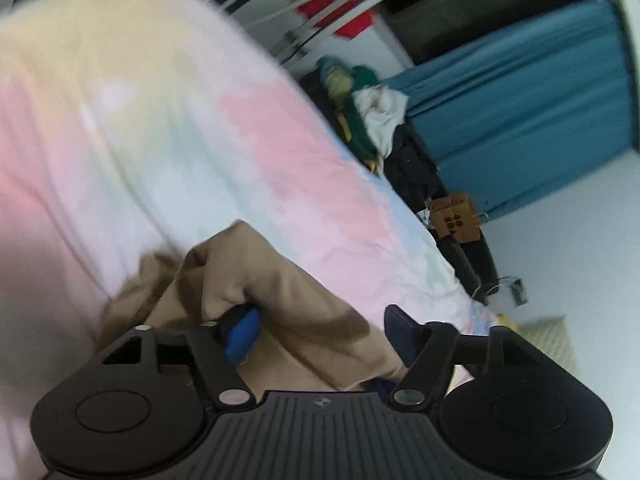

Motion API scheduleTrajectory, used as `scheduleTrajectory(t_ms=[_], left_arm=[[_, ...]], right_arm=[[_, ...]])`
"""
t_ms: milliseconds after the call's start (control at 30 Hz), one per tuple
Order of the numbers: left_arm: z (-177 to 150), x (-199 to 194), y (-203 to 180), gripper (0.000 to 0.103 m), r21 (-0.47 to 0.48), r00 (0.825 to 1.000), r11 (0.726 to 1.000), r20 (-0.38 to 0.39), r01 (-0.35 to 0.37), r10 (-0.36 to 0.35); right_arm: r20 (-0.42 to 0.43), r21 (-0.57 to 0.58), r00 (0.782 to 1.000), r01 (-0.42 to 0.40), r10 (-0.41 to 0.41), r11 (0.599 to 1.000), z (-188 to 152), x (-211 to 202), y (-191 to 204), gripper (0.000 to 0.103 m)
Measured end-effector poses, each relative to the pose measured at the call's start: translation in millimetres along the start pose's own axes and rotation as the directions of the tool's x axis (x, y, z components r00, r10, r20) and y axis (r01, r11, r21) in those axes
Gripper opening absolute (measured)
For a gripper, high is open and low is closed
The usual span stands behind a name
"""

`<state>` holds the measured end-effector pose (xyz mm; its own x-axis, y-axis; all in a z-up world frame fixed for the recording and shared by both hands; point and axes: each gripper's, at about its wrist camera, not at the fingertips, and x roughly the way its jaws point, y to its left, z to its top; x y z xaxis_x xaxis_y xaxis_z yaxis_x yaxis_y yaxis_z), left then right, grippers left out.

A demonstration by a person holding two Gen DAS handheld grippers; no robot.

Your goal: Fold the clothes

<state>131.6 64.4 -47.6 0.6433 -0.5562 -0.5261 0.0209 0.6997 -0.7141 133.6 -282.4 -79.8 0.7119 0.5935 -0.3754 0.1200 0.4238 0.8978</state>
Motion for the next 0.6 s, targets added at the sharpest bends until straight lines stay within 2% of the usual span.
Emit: scheduleTrajectory(t_ms=[67,133,200,233,300,400,467,600], left_arm=[[-6,-8,-15,0.072,0.132,0.998,0.990,0.041,-0.042,0.037],[-13,-12,-29,0.077,0.260,0.994,0.962,0.082,-0.087,0.068],[-19,-12,-38,0.080,0.347,0.988,0.929,0.119,-0.131,0.095],[-21,-10,-41,0.080,0.377,0.985,0.914,0.133,-0.152,0.109],[-24,1,-42,0.080,0.410,0.979,0.892,0.141,-0.191,0.145],[-27,18,-37,0.079,0.443,0.968,0.861,0.143,-0.249,0.207],[-24,32,-30,0.078,0.444,0.960,0.851,0.124,-0.281,0.252],[-18,51,-17,0.076,0.424,0.950,0.852,0.085,-0.306,0.299]], right_arm=[[0.032,-0.168,0.999,0.026,-0.021,0.986,-7,-4,17,0.077],[0.073,-0.325,0.996,0.068,-0.047,0.943,-15,-6,34,0.074],[0.117,-0.404,0.990,0.118,-0.076,0.907,-16,-9,41,0.064],[0.140,-0.441,0.986,0.147,-0.094,0.886,-17,-8,44,0.054],[0.188,-0.512,0.970,0.229,-0.152,0.828,-19,-2,49,0.039],[0.224,-0.571,0.942,0.334,-0.249,0.750,-20,14,49,0.035],[0.223,-0.581,0.932,0.362,-0.285,0.729,-19,24,42,0.035],[0.200,-0.594,0.913,0.401,-0.355,0.697,-16,48,31,0.034]])
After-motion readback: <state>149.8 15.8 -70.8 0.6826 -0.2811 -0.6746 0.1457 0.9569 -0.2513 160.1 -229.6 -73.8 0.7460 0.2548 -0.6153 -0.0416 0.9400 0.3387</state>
